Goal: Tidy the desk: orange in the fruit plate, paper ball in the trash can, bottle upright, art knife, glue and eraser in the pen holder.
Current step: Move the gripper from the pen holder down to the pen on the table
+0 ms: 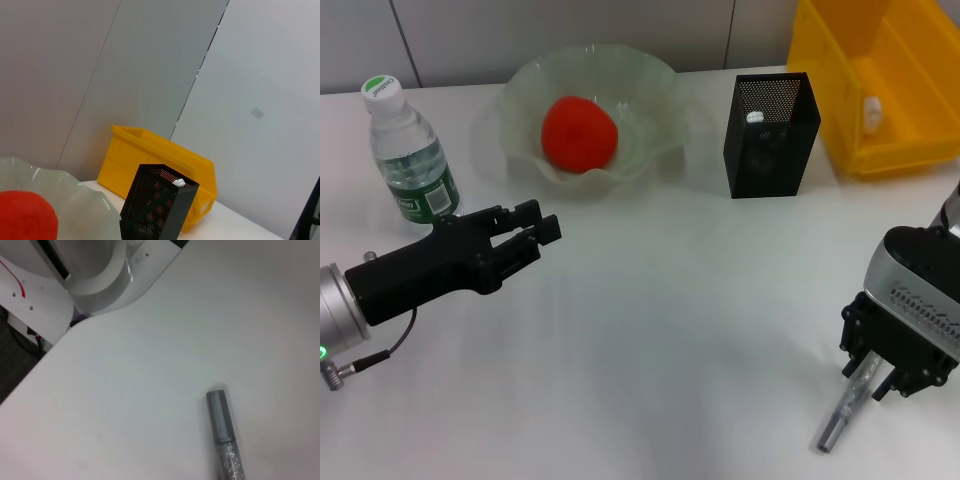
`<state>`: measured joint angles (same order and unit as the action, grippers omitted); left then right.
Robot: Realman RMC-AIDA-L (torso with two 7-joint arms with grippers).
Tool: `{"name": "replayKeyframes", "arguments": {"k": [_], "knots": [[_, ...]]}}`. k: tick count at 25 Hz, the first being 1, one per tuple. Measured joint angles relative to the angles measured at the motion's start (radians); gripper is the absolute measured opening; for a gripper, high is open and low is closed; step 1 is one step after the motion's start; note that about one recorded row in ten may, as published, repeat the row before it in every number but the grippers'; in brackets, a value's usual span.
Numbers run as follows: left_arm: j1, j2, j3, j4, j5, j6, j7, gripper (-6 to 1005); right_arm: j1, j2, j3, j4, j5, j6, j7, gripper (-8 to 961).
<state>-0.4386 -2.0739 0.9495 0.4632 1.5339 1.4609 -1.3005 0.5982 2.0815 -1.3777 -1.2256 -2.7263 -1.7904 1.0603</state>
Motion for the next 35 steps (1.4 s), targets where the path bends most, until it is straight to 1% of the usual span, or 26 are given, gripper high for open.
{"name": "replayKeyframes", "arguments": {"k": [12, 35], "knots": [[0.001, 0.000, 0.000, -0.008, 0.000, 0.001, 0.004, 372, -0.004, 0.000, 0.014, 0.005, -0.012, 0.026, 0.007, 304], [0.002, 0.000, 0.000, -0.012, 0.000, 0.001, 0.006, 371, -0.005, -0.001, 0.025, 0.051, -0.012, 0.073, 0.007, 268]]}}
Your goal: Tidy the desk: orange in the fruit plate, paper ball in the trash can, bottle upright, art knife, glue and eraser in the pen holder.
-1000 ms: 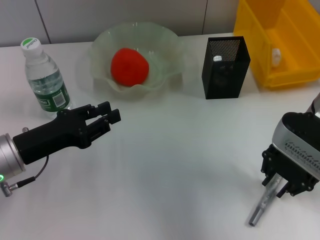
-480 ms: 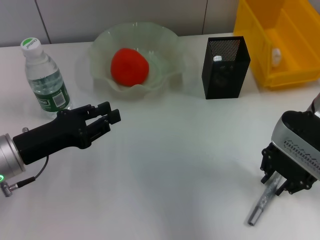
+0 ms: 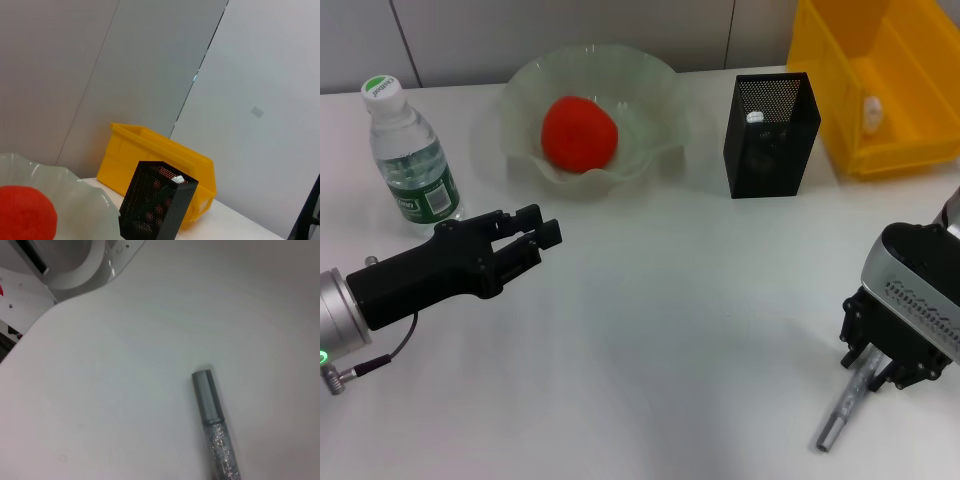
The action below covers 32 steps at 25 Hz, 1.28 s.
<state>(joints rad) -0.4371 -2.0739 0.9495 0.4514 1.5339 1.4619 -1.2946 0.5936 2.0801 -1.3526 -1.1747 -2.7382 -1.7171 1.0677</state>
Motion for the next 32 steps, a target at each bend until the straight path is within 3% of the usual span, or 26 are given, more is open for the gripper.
{"name": "replayKeyframes", "arguments": {"k": [17, 23, 32], "knots": [[0.000, 0.000, -0.004, -0.021, 0.000, -0.001, 0.013, 370, 0.001, 0.001, 0.000, 0.008, 0.000, 0.027, 0.016, 230], [0.000, 0.000, -0.004, -0.021, 0.000, -0.001, 0.013, 370, -0.001, 0.001, 0.000, 0.014, 0.001, 0.043, 0.033, 163], [0.000, 0.001, -0.002, -0.020, 0.000, -0.003, 0.014, 370, -0.017, 0.005, -0.007, -0.022, 0.003, 0.115, 0.139, 146]]}}
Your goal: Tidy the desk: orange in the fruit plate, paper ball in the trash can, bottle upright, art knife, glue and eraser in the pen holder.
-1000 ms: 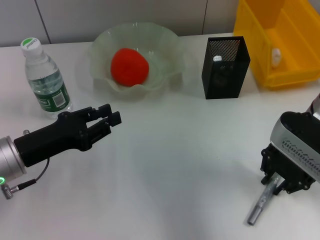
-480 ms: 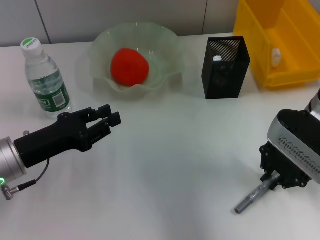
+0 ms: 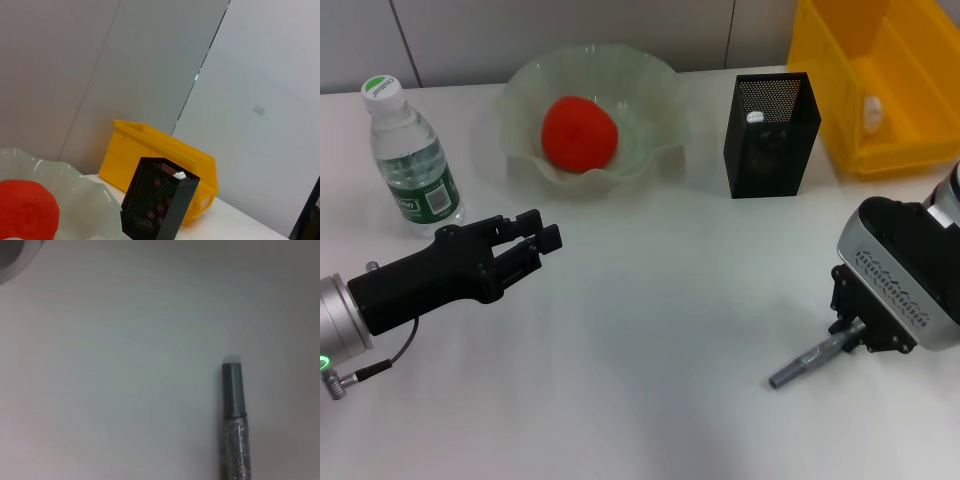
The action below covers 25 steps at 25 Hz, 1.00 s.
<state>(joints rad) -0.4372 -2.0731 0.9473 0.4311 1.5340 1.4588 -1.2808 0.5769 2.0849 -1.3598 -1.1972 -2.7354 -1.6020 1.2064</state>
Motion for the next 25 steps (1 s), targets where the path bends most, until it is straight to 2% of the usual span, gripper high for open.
{"name": "replayKeyframes", "arguments": {"k": [7, 12, 20, 25], "knots": [[0.000, 0.004, 0.000, 0.000, 0.000, 0.002, 0.000, 369, -0.022, 0.003, -0.006, -0.058, 0.003, 0.018, 0.080, 144], [0.001, 0.004, 0.001, 0.000, 0.000, 0.003, 0.000, 369, -0.051, 0.004, 0.009, -0.137, 0.035, -0.026, 0.132, 143], [0.003, 0.008, -0.002, 0.008, 0.003, 0.005, 0.000, 369, -0.126, 0.000, 0.086, -0.331, 0.191, -0.182, 0.204, 141], [0.003, 0.011, -0.006, 0.018, 0.004, 0.003, 0.000, 368, -0.184, 0.000, 0.090, -0.477, 0.195, -0.223, 0.235, 141]]}}
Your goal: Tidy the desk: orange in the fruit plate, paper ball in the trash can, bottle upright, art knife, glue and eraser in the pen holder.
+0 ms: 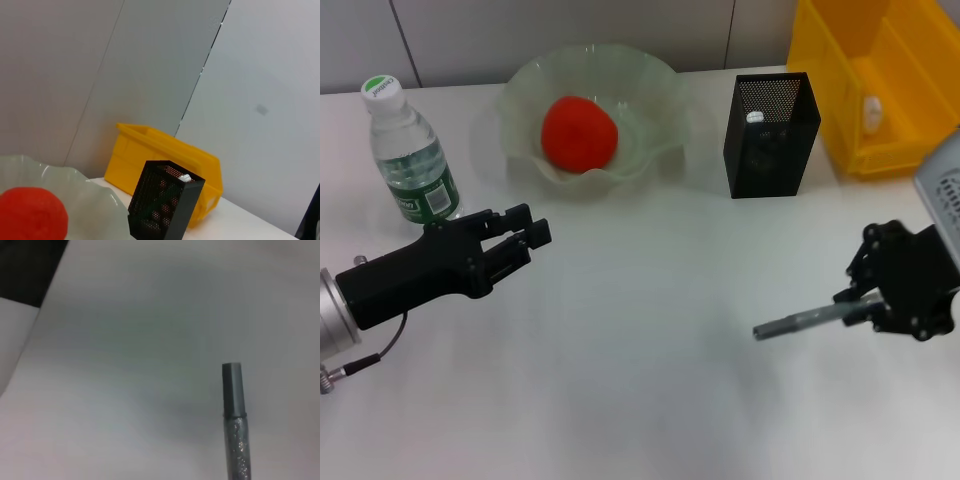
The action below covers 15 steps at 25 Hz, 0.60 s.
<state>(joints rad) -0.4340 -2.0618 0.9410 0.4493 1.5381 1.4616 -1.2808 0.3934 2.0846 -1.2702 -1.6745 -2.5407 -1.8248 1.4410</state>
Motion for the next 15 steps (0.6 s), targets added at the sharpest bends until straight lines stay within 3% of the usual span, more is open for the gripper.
{"name": "replayKeyframes", "arguments": {"k": [10, 15], "knots": [[0.001, 0.003, 0.006, 0.002, 0.006, -0.003, 0.000, 368, -0.030, -0.003, 0.056, -0.267, -0.094, 0.007, 0.050, 141], [0.002, 0.003, 0.007, 0.002, 0.006, -0.005, 0.000, 368, -0.023, -0.004, 0.062, -0.337, -0.164, 0.040, 0.042, 141]]}}
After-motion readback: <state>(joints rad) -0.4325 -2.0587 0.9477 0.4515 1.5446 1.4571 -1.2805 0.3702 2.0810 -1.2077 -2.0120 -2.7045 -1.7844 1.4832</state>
